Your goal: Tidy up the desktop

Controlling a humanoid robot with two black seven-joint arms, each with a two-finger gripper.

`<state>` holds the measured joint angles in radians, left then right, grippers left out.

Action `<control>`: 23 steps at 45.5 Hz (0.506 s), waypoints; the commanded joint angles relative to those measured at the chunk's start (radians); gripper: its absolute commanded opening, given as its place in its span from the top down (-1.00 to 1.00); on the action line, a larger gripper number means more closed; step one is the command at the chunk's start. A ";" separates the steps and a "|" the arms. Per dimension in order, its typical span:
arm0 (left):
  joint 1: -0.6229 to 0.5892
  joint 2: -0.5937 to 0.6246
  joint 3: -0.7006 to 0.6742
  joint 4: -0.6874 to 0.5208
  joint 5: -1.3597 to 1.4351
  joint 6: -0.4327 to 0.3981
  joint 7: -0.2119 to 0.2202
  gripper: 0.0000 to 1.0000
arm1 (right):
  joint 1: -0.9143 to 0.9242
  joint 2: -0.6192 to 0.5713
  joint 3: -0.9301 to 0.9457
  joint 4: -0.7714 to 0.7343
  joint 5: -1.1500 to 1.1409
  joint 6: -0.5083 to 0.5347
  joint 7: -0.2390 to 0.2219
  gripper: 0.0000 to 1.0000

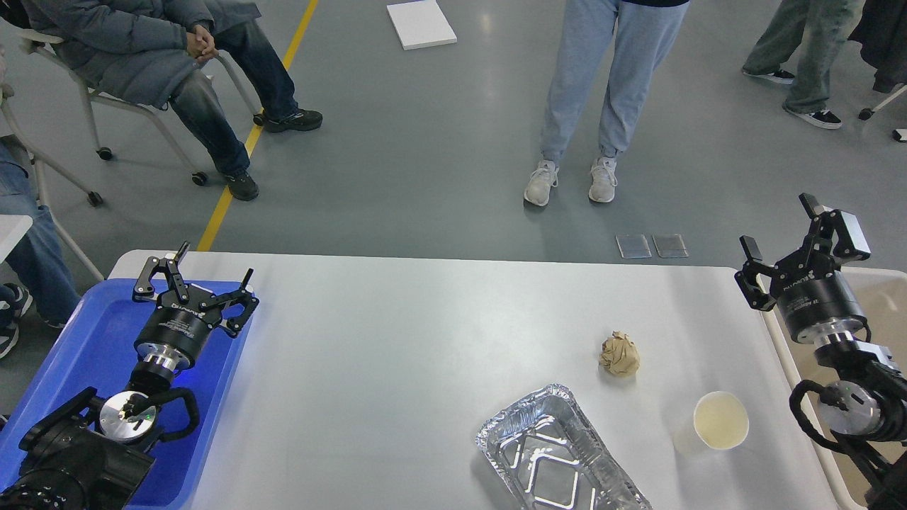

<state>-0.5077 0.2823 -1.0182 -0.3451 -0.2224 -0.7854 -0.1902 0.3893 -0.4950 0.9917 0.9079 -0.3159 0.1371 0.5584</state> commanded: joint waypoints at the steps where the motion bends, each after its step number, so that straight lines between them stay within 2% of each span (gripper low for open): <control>1: 0.000 0.000 0.001 0.000 0.000 0.000 0.000 -1.00 | 0.006 0.004 -0.002 0.000 0.000 -0.002 0.000 -1.00; 23: 0.000 0.000 0.000 0.000 0.000 0.000 0.000 -1.00 | 0.006 0.004 -0.001 0.000 0.000 -0.001 0.001 -1.00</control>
<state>-0.5077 0.2823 -1.0178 -0.3451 -0.2224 -0.7854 -0.1902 0.3957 -0.4905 0.9896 0.9071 -0.3160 0.1354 0.5584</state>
